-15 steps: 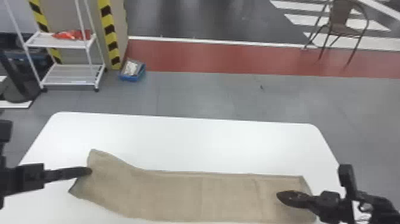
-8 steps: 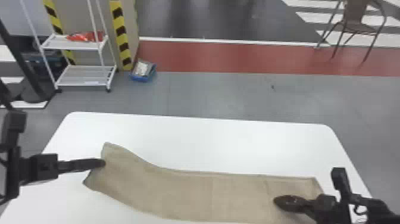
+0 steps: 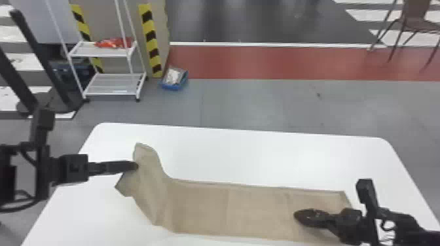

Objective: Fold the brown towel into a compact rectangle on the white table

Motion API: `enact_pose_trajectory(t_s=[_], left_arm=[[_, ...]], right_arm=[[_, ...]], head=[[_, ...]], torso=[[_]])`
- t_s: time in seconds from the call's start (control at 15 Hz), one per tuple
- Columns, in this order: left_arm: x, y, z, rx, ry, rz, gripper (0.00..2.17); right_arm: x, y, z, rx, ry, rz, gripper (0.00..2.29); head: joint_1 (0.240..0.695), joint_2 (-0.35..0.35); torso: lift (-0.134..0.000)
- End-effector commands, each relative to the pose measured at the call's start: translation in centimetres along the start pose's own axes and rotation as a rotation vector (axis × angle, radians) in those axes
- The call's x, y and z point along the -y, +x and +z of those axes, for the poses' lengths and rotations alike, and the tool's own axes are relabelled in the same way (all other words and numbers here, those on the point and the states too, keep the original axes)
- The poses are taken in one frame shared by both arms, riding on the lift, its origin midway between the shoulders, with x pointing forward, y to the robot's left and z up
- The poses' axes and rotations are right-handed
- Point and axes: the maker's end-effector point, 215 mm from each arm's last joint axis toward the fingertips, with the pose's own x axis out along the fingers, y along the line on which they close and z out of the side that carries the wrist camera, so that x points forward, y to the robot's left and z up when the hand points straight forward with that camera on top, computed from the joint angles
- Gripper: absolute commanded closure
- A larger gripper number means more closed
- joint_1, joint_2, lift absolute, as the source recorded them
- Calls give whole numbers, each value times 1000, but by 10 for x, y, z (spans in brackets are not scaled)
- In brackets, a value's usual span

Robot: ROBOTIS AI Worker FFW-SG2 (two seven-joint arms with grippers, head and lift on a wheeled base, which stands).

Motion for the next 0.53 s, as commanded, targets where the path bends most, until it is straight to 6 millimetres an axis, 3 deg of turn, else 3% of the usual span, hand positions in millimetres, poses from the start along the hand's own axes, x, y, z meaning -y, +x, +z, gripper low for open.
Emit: enact_pose_trajectory(t_s=[0.0, 0.13, 0.2, 0.47], left_arm=[[6, 0, 0, -1, 3, -15, 1440], [15, 3, 1, 7, 8, -31, 1436], [19, 5, 1, 9, 7, -38, 1440], [31, 17, -3, 8, 13, -47, 1440]], right_arm=[[-5, 10, 14, 23, -8, 11, 1291], [-6, -2, 35, 93, 14, 34, 1274], [-9, -11, 42, 130, 30, 59, 1045], [-13, -33, 56, 244, 77, 71, 846]], head=[[695, 19], [695, 30], [695, 30], [695, 6]], torso=[[0], [0], [0], [0]])
